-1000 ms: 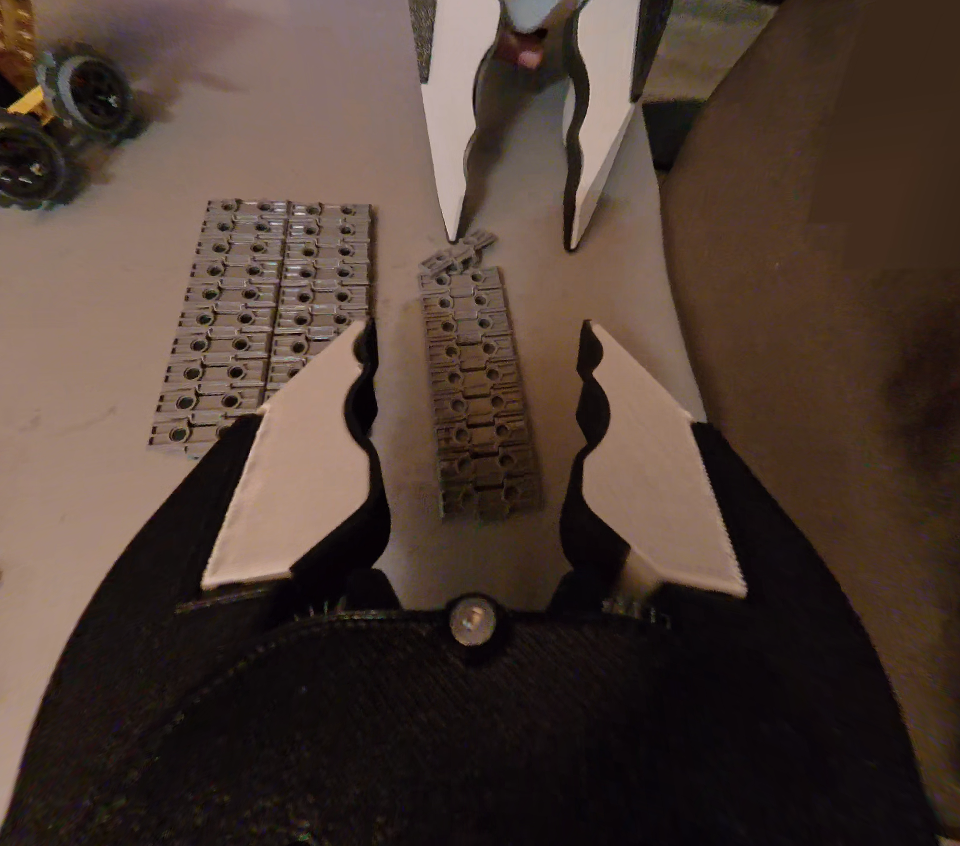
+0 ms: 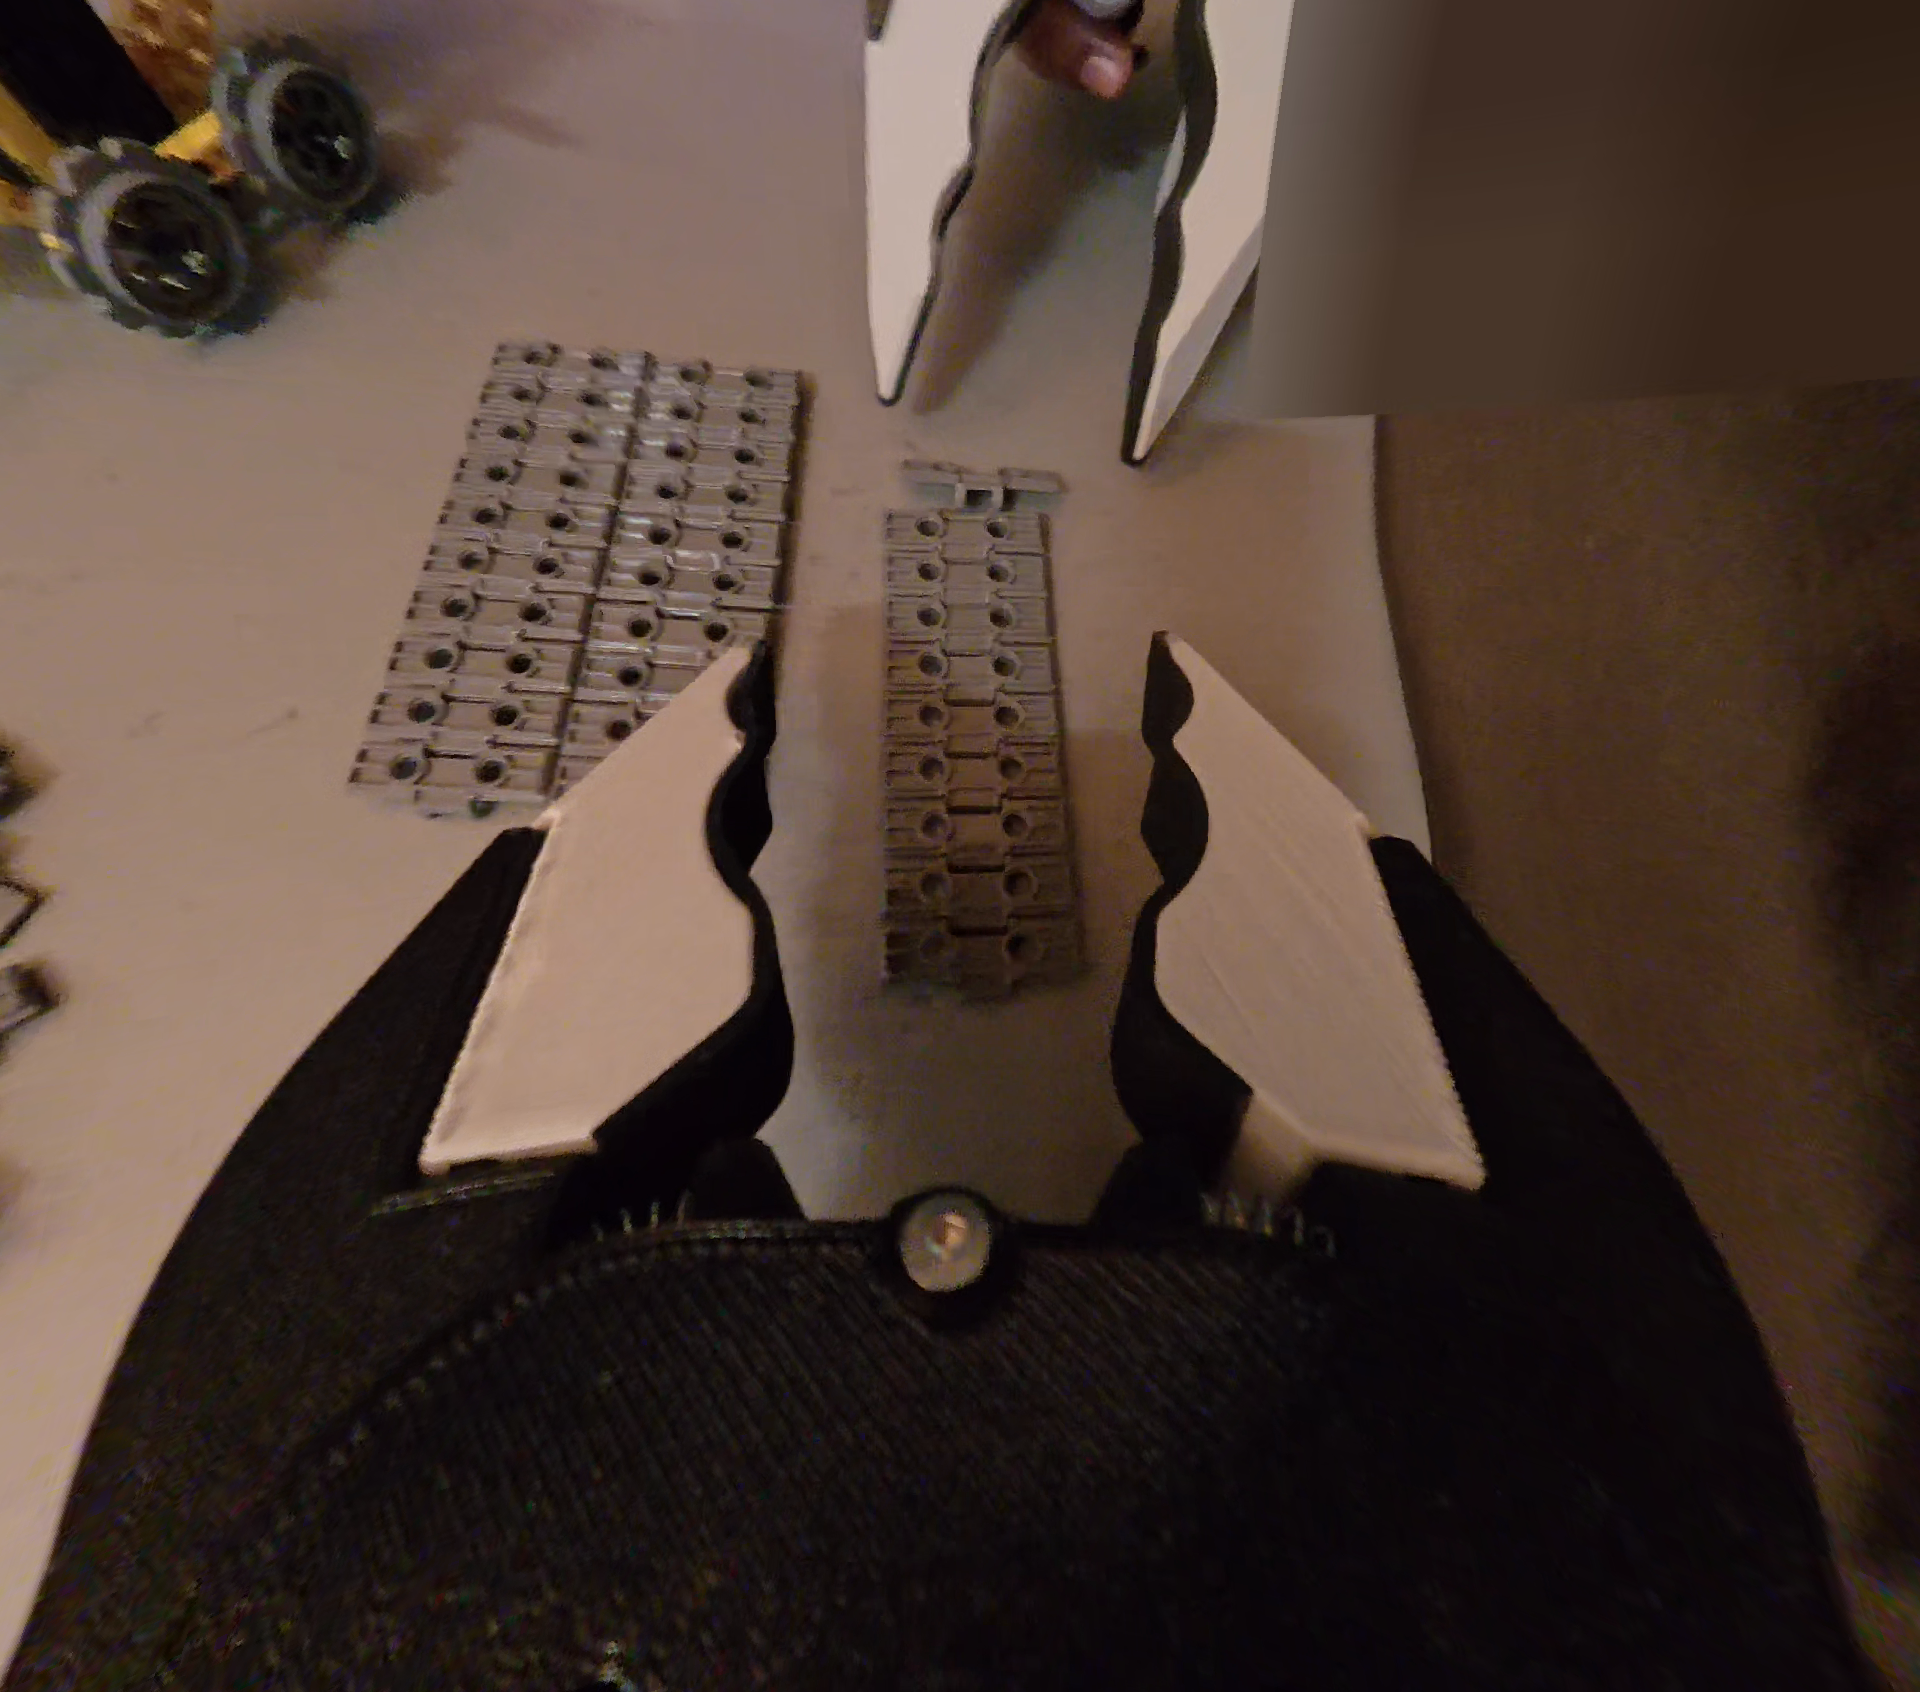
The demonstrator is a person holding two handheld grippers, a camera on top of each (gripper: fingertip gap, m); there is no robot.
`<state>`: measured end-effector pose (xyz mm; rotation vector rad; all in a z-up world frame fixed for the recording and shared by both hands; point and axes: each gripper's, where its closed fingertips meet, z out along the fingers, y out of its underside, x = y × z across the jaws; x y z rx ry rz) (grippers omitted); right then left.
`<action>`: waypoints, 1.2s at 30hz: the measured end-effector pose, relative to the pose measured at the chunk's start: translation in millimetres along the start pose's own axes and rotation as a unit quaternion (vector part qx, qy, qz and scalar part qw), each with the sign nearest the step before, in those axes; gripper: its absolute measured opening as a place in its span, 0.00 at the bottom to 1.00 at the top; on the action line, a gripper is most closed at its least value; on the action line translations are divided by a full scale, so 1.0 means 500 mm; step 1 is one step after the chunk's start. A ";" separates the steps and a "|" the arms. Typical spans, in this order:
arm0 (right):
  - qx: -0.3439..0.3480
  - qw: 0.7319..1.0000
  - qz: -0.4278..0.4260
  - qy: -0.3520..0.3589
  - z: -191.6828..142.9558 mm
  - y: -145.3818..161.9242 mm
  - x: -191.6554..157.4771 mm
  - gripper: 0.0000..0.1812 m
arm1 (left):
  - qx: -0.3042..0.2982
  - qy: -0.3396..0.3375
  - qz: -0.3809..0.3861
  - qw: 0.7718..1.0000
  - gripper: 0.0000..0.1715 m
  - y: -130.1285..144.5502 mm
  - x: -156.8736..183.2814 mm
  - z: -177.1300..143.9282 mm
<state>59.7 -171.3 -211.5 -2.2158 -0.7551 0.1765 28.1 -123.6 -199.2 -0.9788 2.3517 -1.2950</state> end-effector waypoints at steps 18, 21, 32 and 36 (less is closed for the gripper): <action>-0.045 0.995 -0.057 -0.061 0.030 0.006 0.009 0.22 | -0.081 0.003 0.021 0.997 0.32 0.008 0.010 0.083; -0.048 0.996 -0.059 -0.057 0.031 0.005 0.010 0.22 | -0.081 0.004 0.020 0.997 0.32 0.008 0.010 0.083; -0.058 0.995 -0.061 -0.048 0.035 0.001 0.014 0.22 | -0.085 0.006 0.030 0.996 0.30 0.008 0.016 0.088; -0.057 0.995 -0.065 -0.049 0.037 -0.001 0.014 0.22 | -0.085 0.008 0.029 0.996 0.30 0.008 0.017 0.088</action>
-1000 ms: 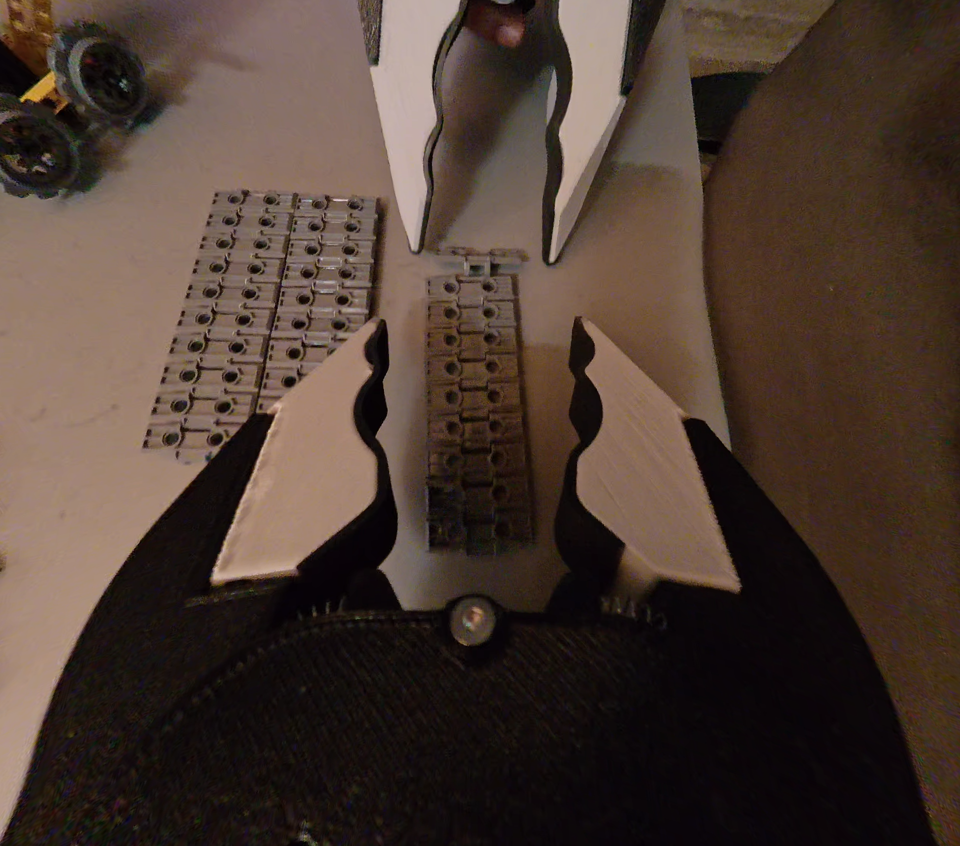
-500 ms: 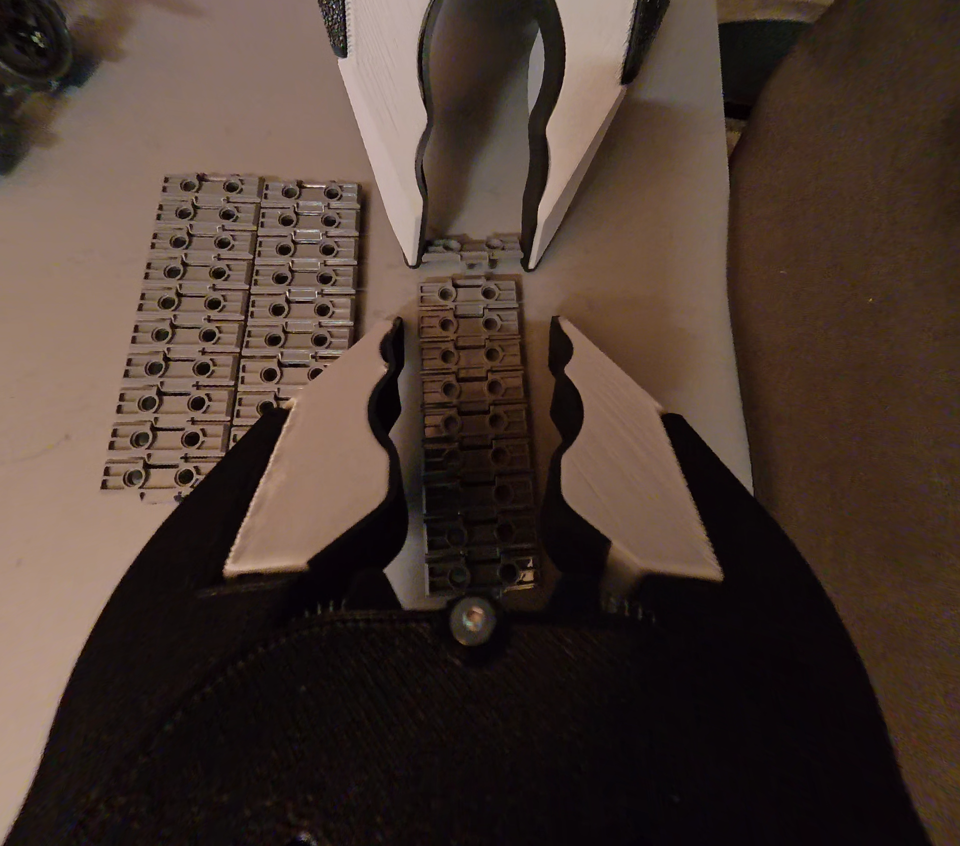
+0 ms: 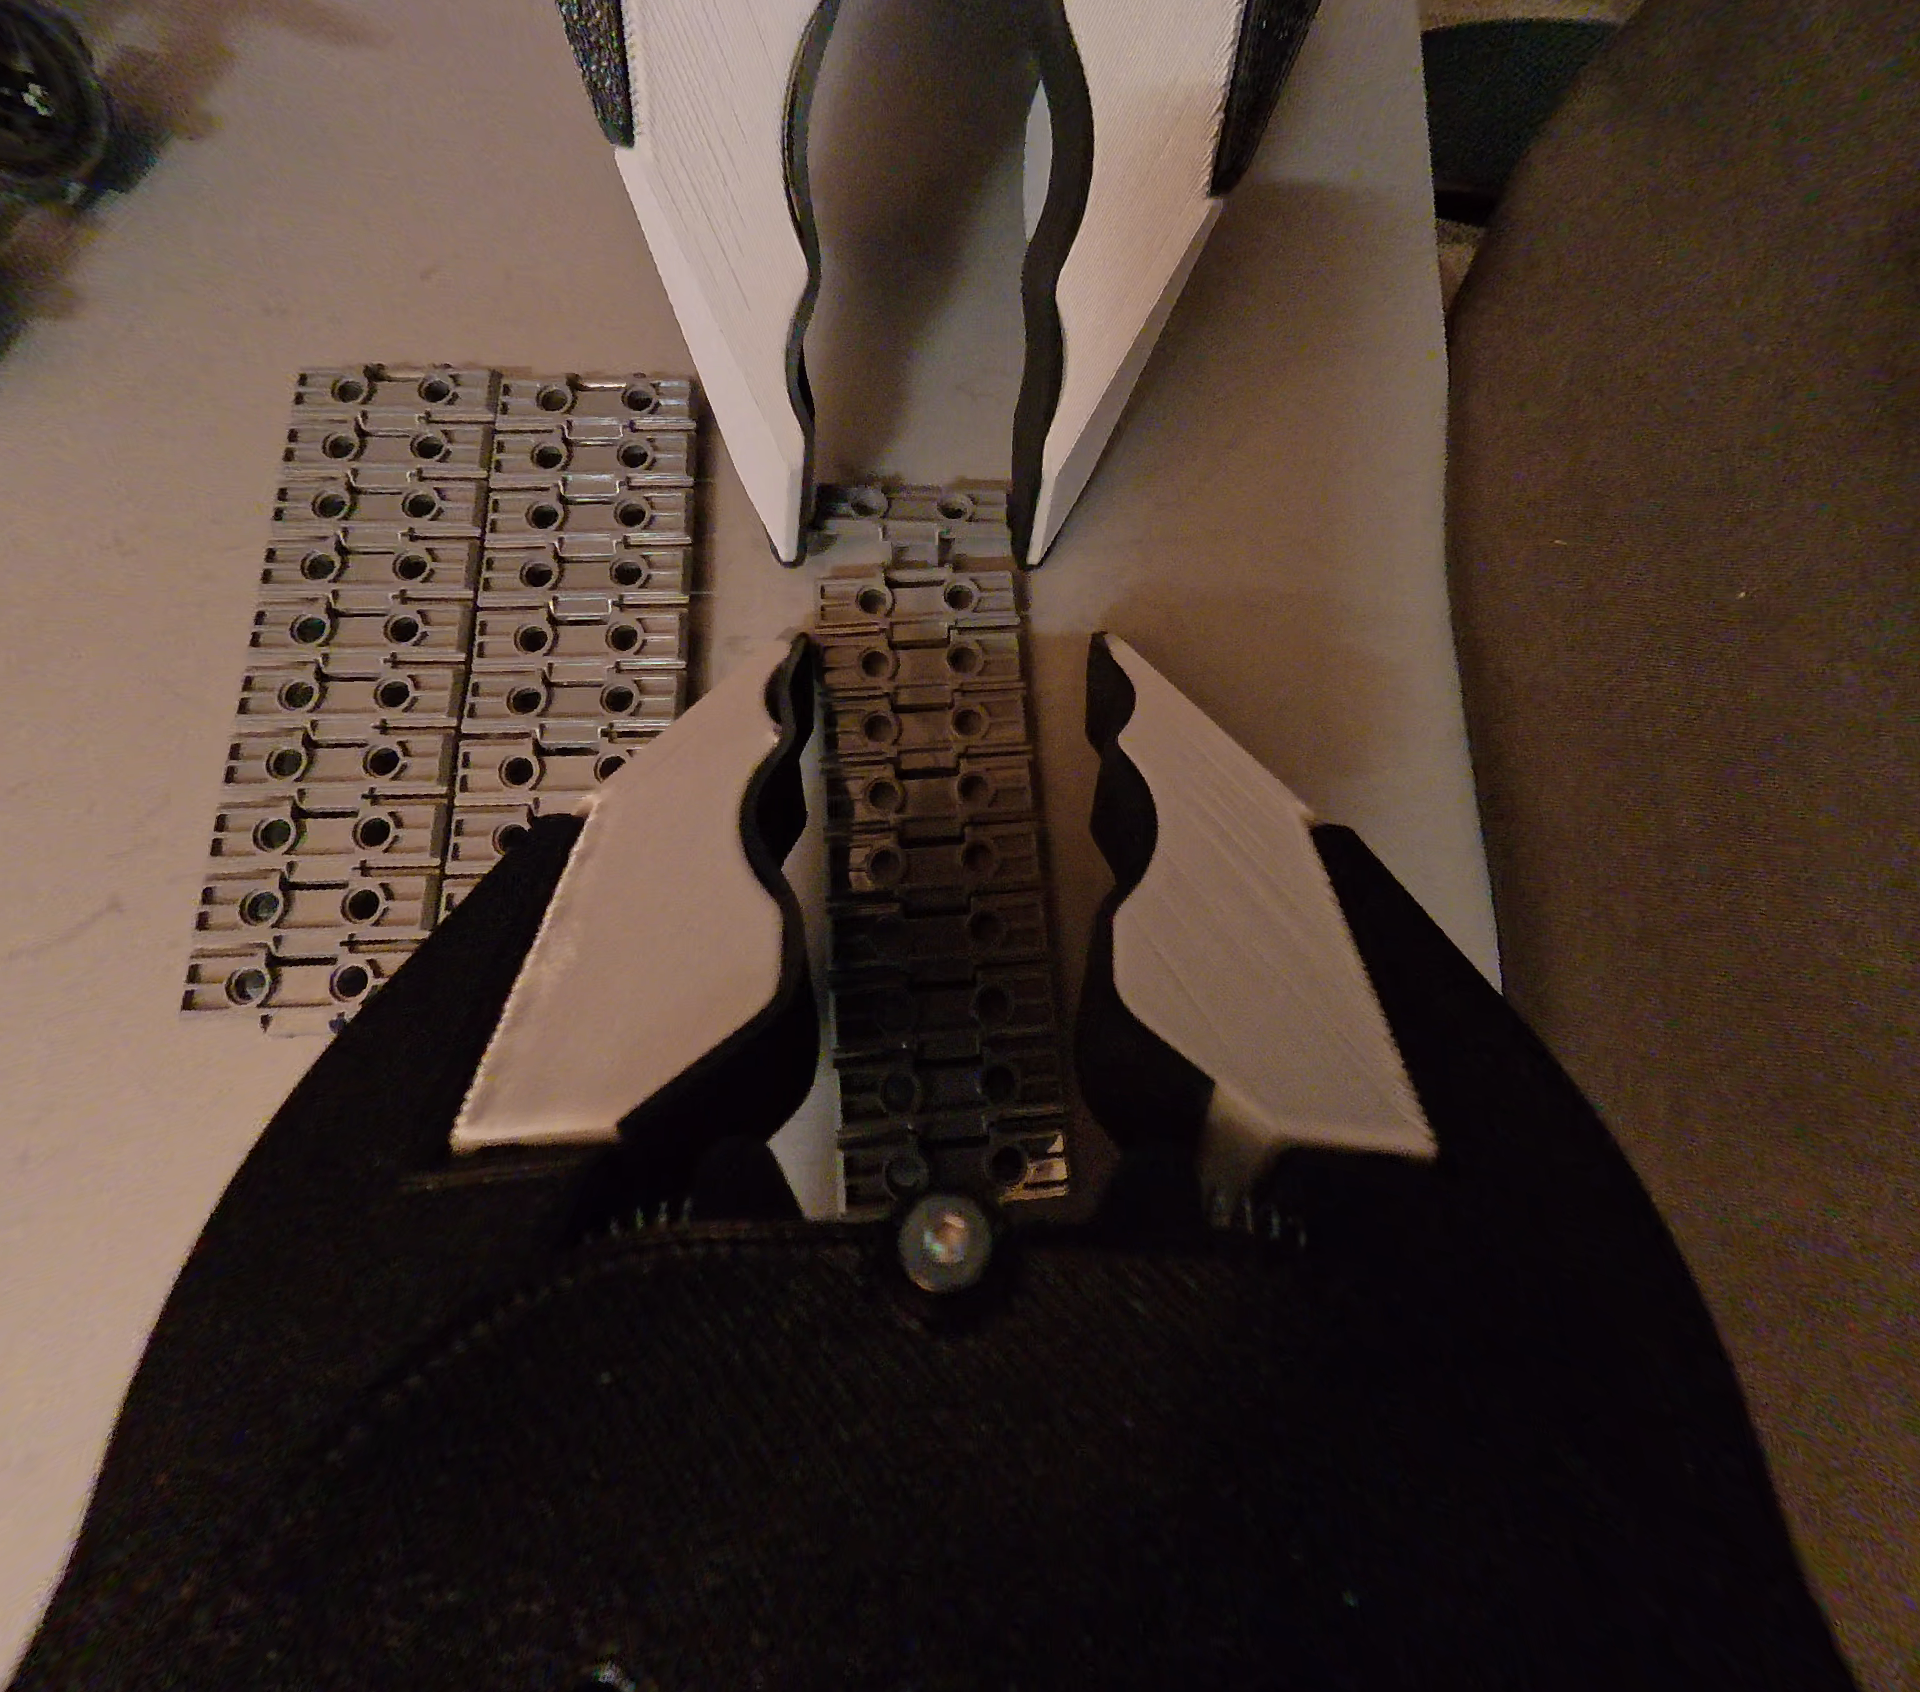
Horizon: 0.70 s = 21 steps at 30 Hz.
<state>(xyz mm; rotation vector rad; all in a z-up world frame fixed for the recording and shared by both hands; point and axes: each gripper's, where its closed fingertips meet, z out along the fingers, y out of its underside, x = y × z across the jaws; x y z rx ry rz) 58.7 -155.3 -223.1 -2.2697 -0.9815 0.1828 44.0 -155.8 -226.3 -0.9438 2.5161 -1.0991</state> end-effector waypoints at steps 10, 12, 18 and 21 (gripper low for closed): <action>0.000 1.000 0.005 0.008 -0.013 0.000 0.004 0.24 | 0.000 0.000 -0.001 1.000 0.29 0.000 0.000 0.000; 0.003 1.000 0.013 0.009 -0.017 -0.001 0.003 0.24 | 0.000 0.000 -0.001 1.000 0.29 0.000 0.000 0.000; -0.010 1.000 0.027 0.001 -0.008 0.009 0.000 0.24 | 0.000 0.000 -0.001 1.000 0.29 0.000 0.000 0.000; -0.012 0.999 0.030 -0.006 -0.006 0.010 -0.004 0.21 | 0.000 0.000 -0.001 1.000 0.29 0.000 0.000 0.000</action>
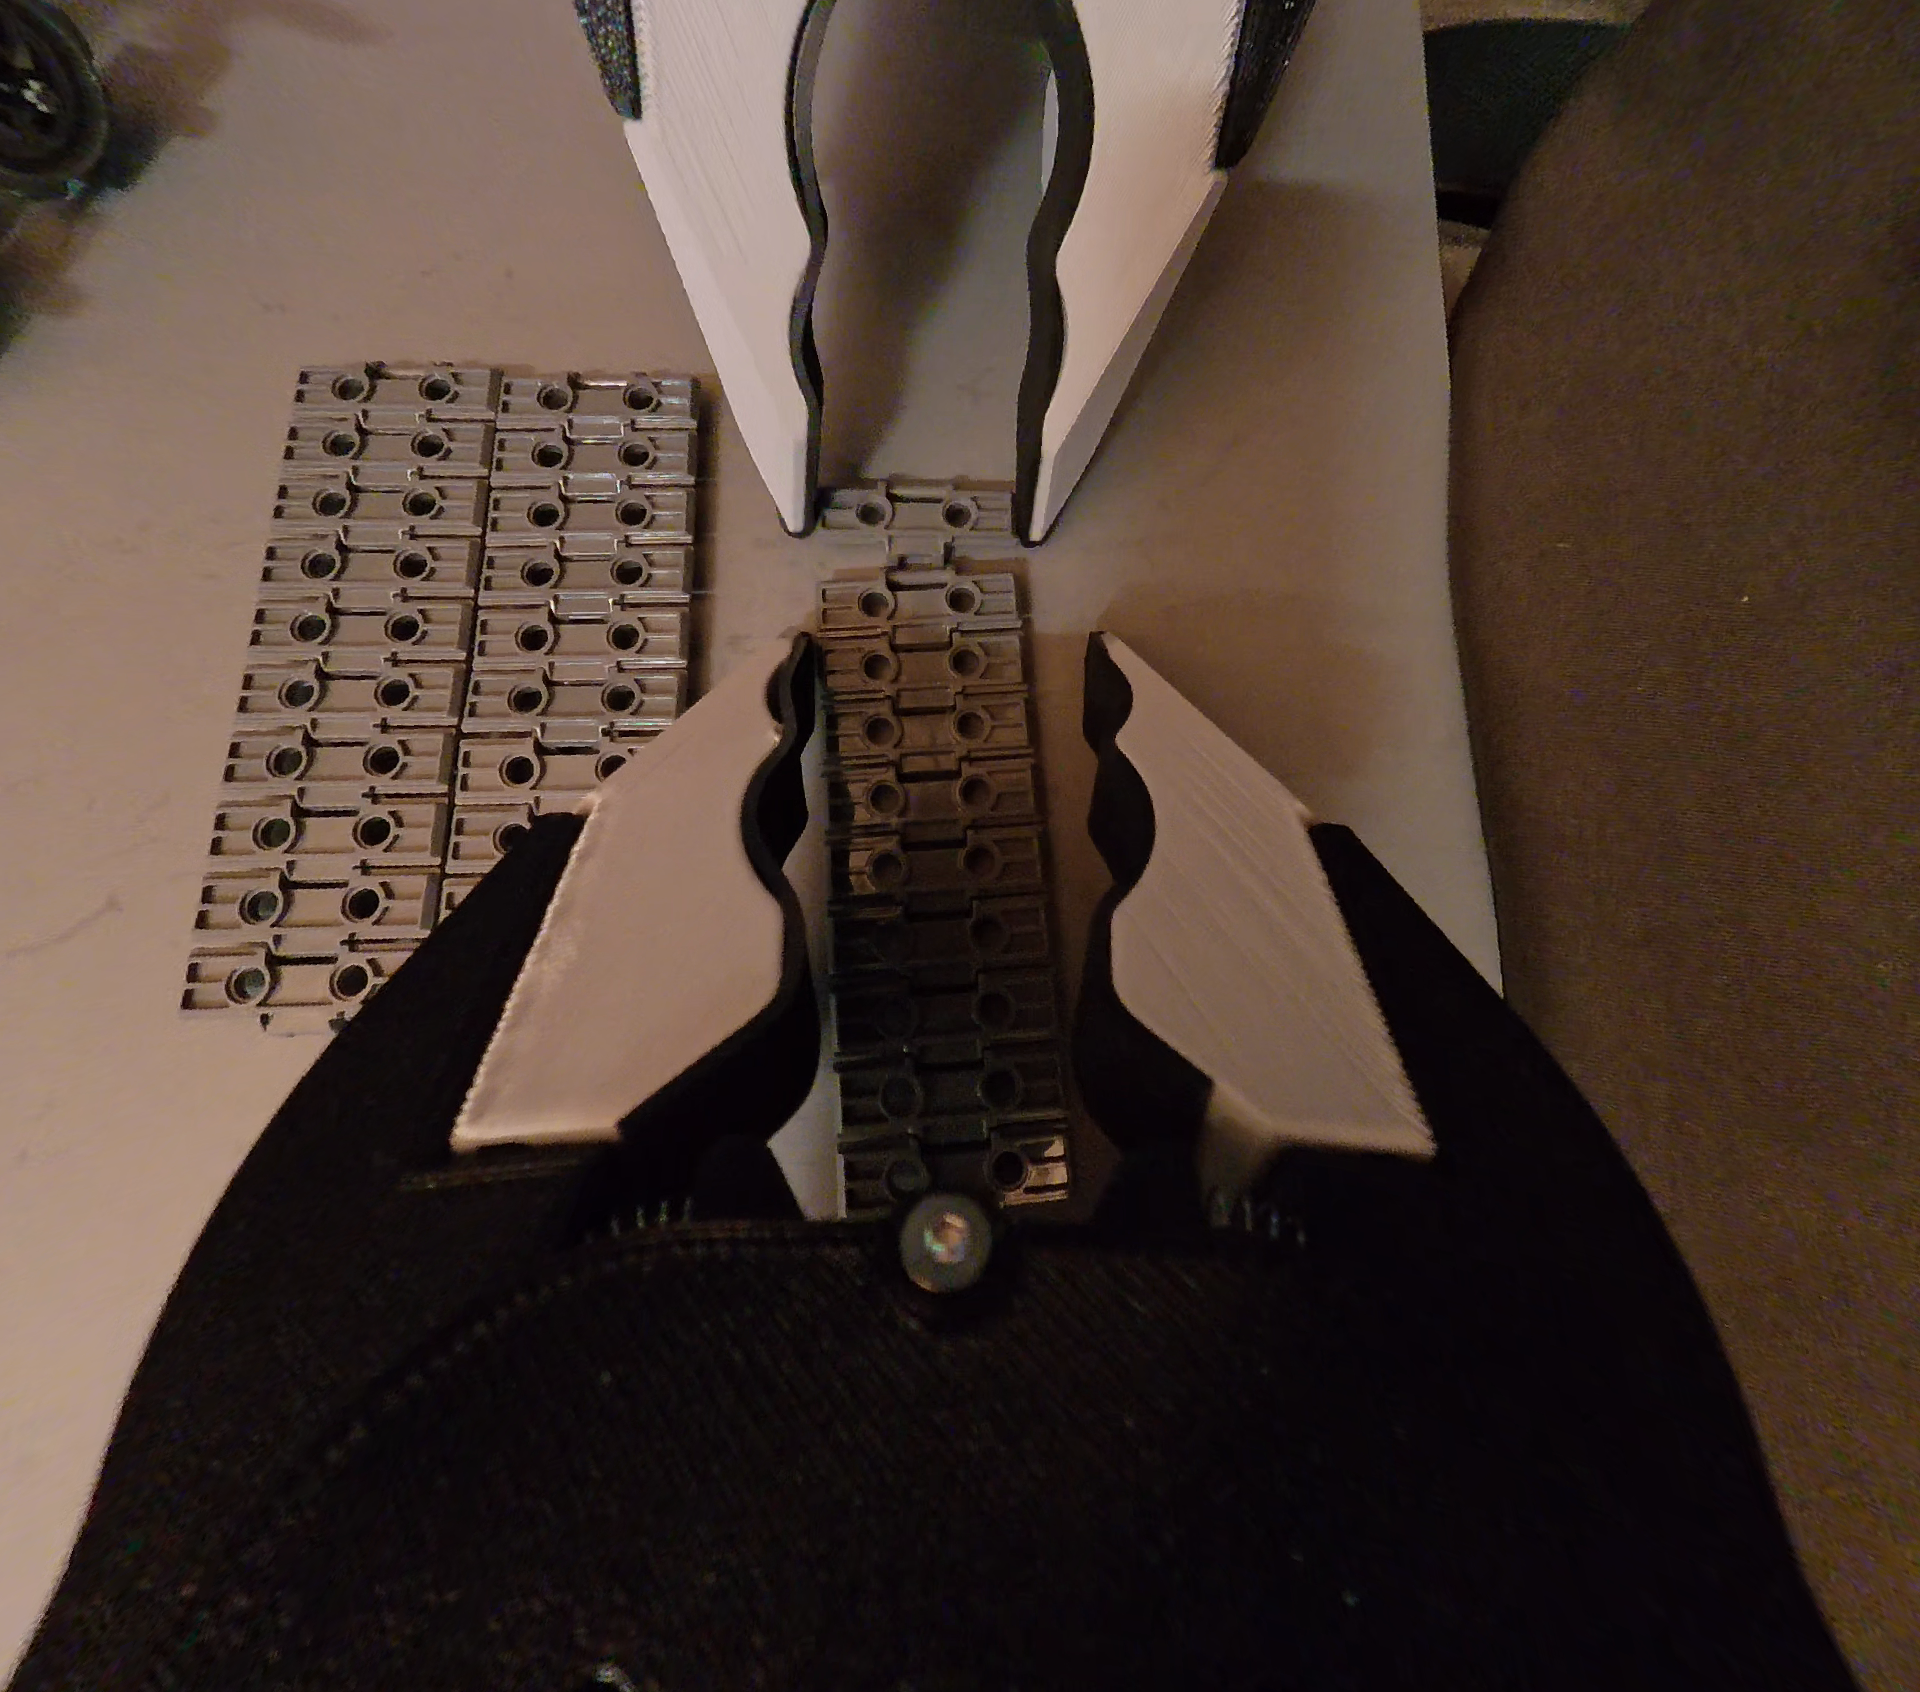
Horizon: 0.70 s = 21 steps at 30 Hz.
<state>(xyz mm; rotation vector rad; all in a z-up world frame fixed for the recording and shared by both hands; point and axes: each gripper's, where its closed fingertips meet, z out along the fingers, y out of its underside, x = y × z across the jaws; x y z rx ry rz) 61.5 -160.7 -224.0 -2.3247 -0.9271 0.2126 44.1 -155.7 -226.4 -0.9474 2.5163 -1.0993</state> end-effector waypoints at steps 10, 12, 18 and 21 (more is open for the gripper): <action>0.028 1.000 -0.011 -0.007 -0.002 -0.013 -0.004 0.21 | 0.001 0.010 0.016 1.000 0.22 -0.002 0.011 0.002; 0.026 1.000 -0.014 -0.010 0.001 -0.011 -0.006 0.21 | 0.000 0.007 0.013 1.000 0.23 -0.002 0.008 0.002; 0.033 0.999 -0.010 -0.010 -0.003 -0.016 -0.013 0.21 | 0.000 0.006 0.012 1.000 0.23 -0.002 0.007 0.002; 0.025 1.000 -0.013 -0.008 -0.001 -0.012 -0.016 0.21 | 0.000 0.006 0.011 1.000 0.22 -0.002 0.007 0.002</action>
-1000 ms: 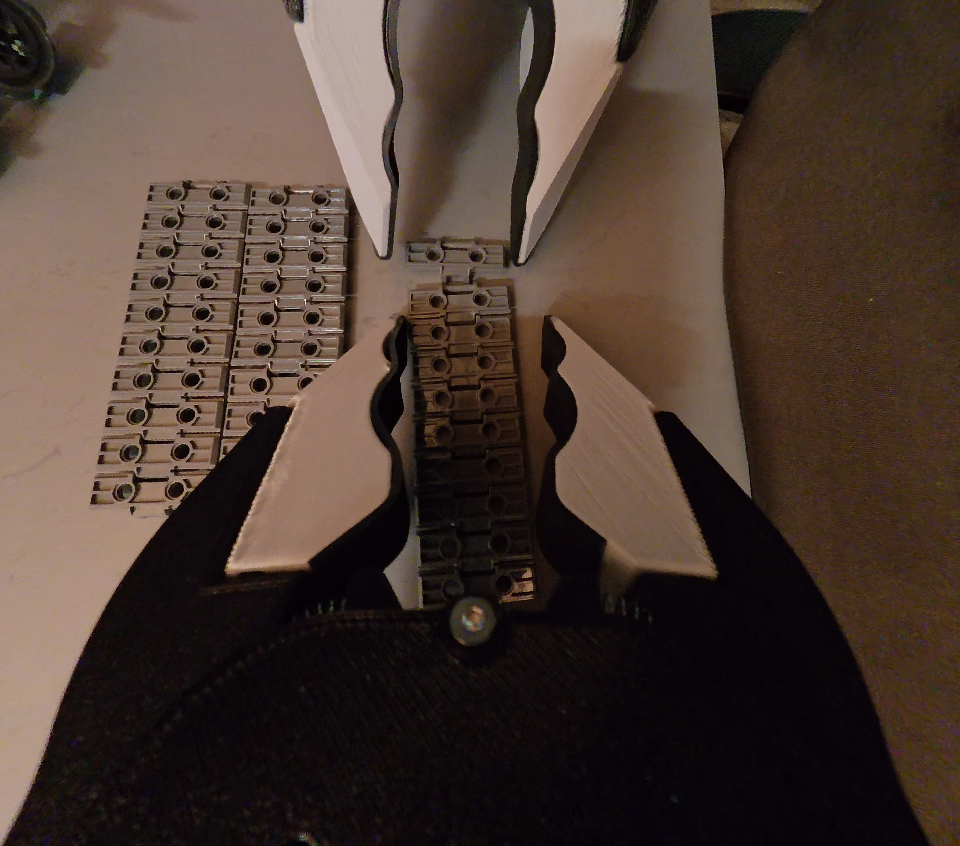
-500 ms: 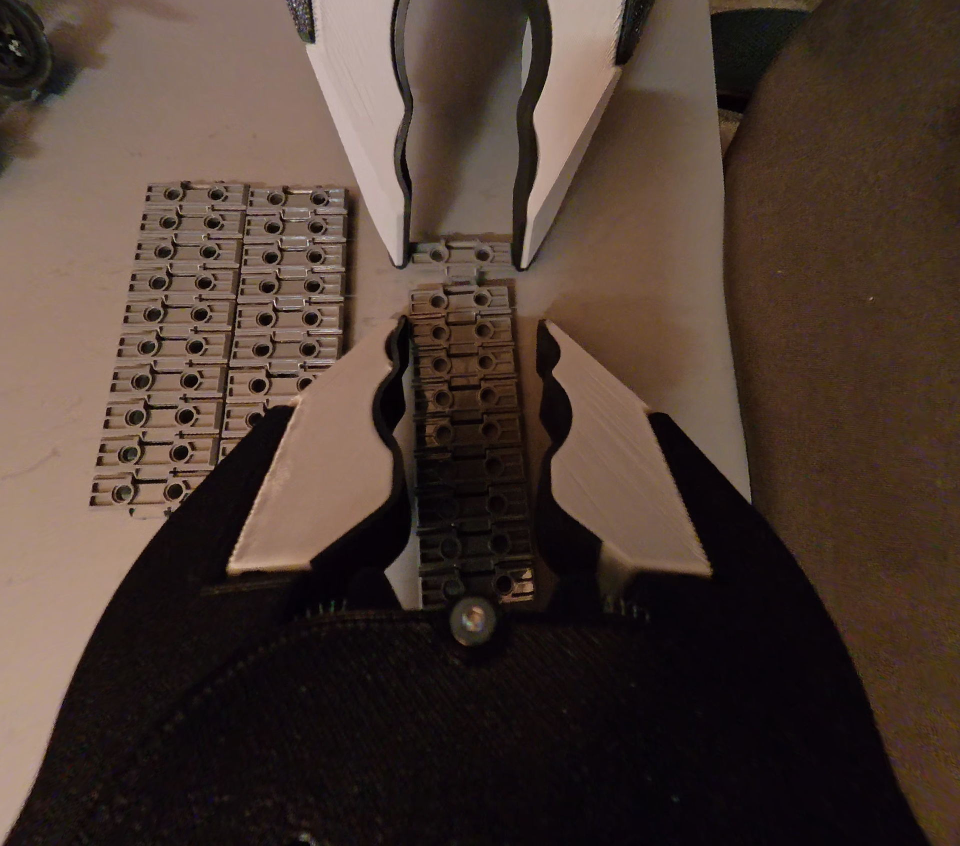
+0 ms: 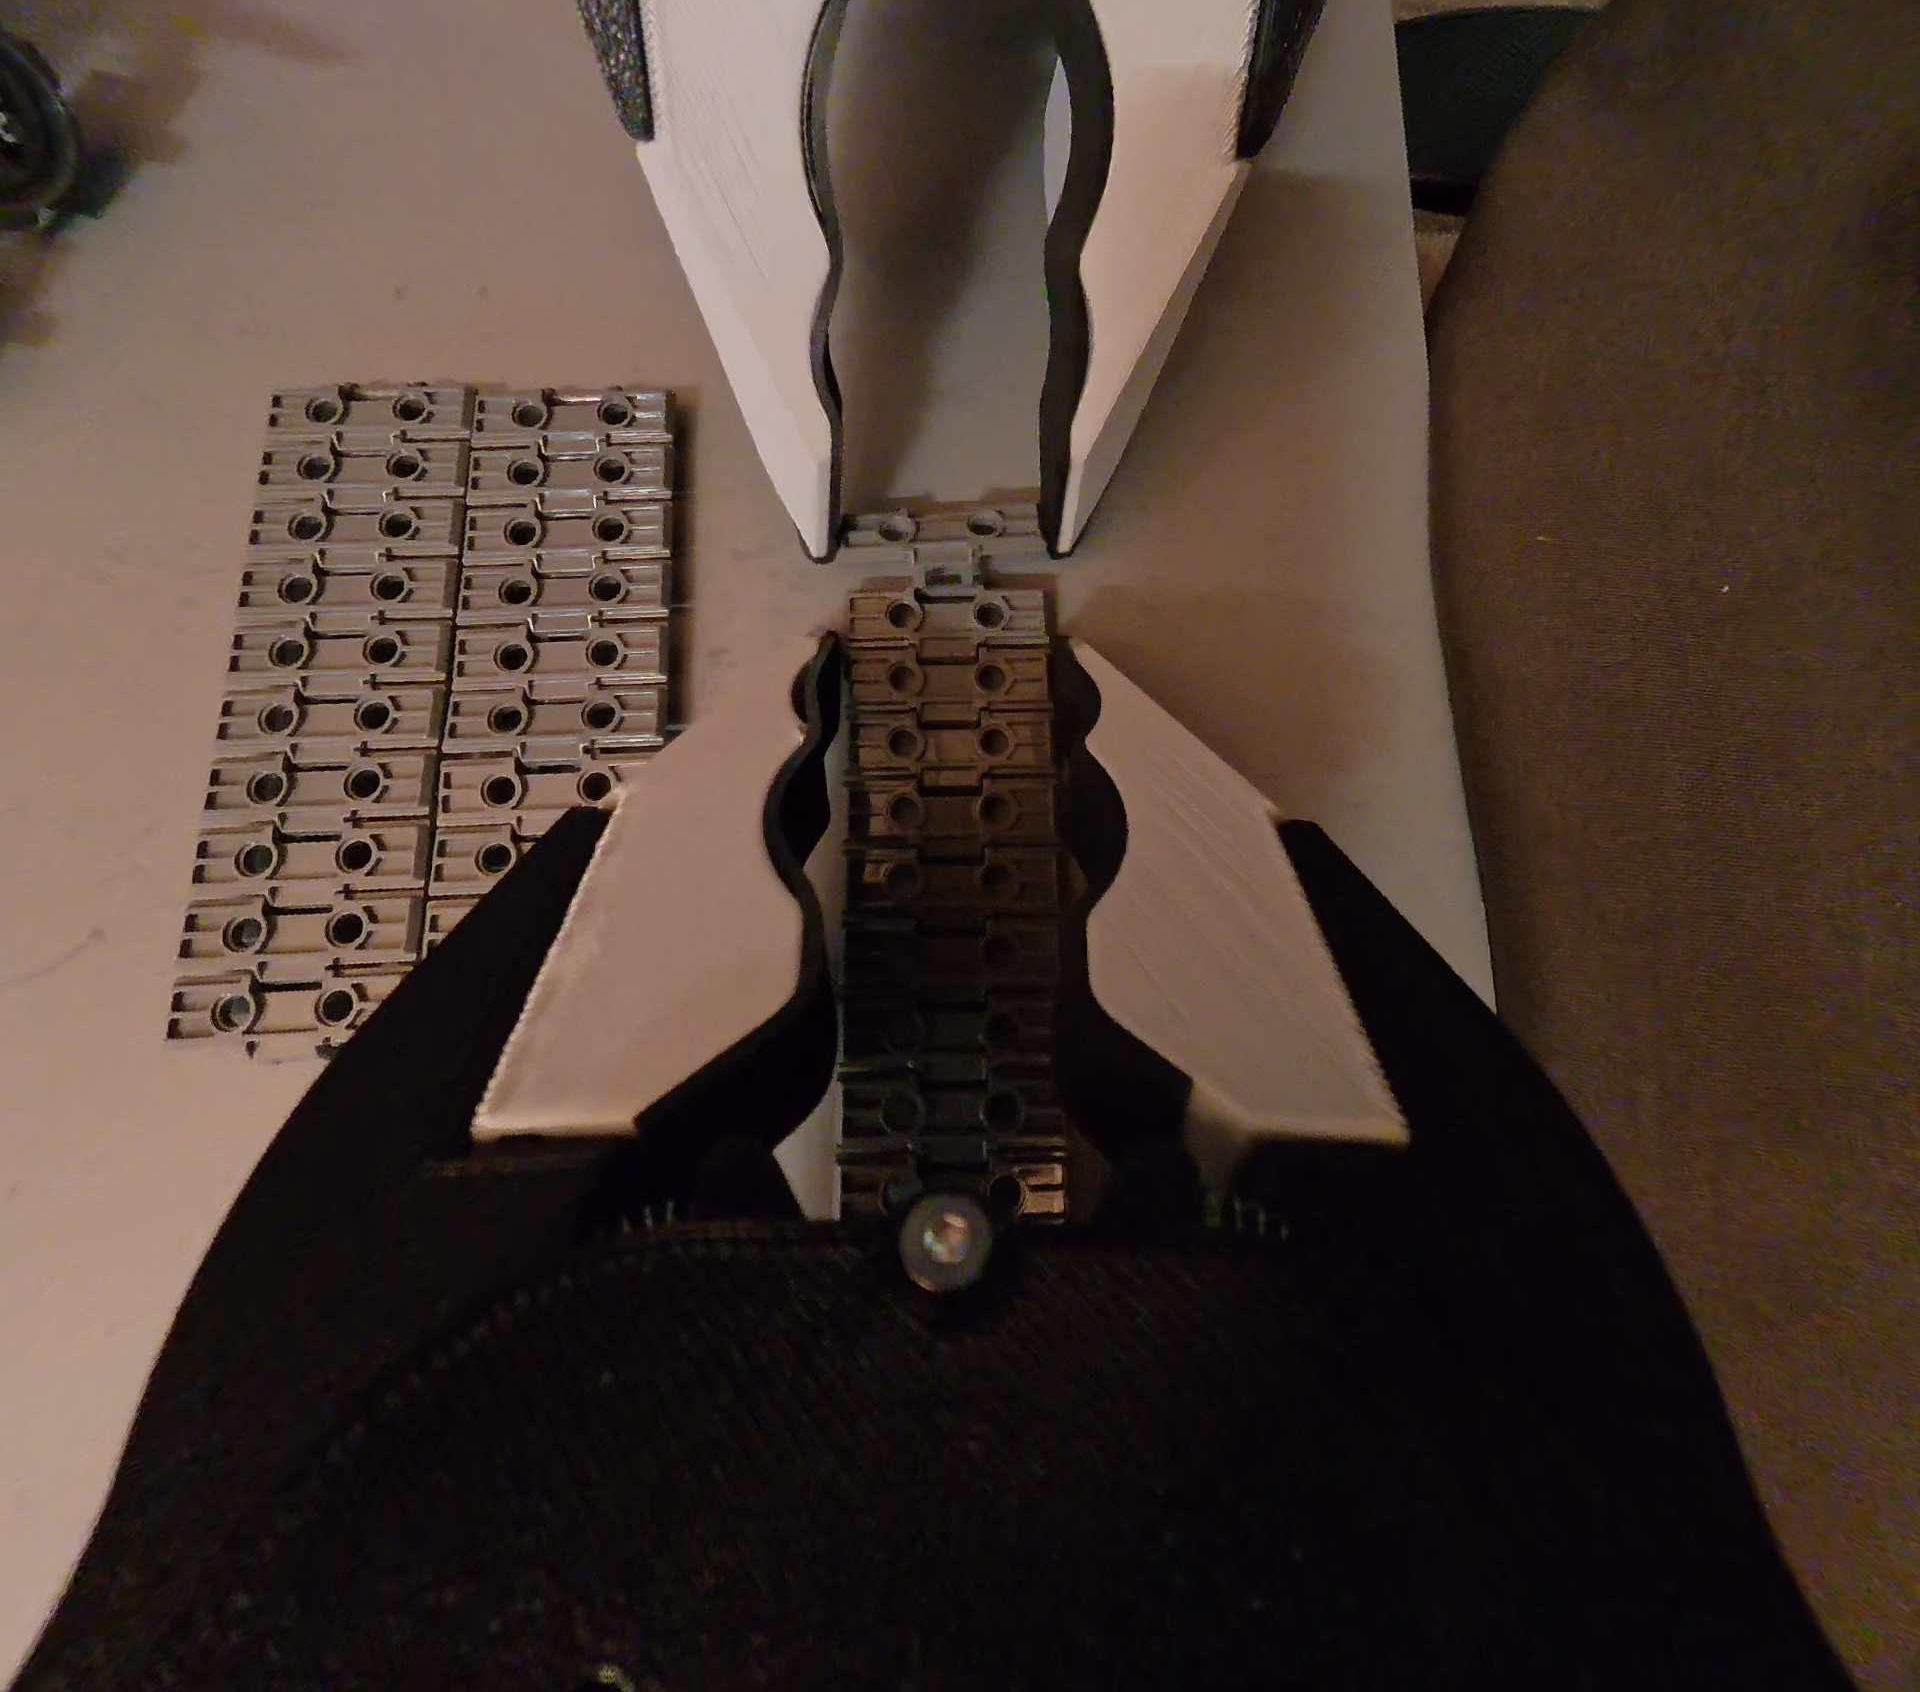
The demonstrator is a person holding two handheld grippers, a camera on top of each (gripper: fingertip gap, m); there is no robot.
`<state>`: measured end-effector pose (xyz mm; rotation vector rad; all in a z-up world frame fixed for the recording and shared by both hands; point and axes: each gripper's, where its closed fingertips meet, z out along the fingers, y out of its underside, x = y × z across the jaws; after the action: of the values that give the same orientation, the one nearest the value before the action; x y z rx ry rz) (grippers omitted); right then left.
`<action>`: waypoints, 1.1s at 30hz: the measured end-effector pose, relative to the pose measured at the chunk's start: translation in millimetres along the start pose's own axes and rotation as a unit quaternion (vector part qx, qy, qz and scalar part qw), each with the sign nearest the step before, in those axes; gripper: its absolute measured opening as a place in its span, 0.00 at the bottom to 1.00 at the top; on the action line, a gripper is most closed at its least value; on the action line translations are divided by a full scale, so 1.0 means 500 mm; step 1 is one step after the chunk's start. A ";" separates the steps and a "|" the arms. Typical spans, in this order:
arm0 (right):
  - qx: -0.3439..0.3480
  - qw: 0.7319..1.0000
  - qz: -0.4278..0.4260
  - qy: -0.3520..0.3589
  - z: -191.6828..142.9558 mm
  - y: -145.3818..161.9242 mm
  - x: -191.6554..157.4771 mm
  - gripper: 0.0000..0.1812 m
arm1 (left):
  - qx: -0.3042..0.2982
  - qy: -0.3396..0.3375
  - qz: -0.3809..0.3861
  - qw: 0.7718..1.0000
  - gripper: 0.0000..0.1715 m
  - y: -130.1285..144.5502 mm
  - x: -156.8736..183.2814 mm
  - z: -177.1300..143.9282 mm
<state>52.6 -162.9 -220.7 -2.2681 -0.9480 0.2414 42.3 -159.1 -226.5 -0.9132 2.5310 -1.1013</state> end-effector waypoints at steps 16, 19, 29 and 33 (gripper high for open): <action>-0.014 1.000 -0.011 0.010 0.004 0.002 0.000 0.25 | -0.001 -0.004 0.003 1.000 0.23 0.001 -0.001 0.001; -0.008 1.000 -0.001 0.010 -0.005 -0.003 0.001 0.29 | -0.001 -0.004 0.004 1.000 0.23 0.001 0.000 0.001; 0.025 0.999 0.042 0.015 -0.014 -0.019 0.009 0.00 | 0.000 -0.002 -0.004 1.000 0.22 0.000 -0.003 0.000; 0.018 0.998 0.057 -0.001 -0.001 -0.014 0.004 0.00 | -0.001 -0.004 0.002 1.000 0.22 0.001 -0.002 0.001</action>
<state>50.1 -158.0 -215.7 -2.2920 -0.8104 0.3084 43.0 -158.7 -227.2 -0.9113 2.5266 -1.0912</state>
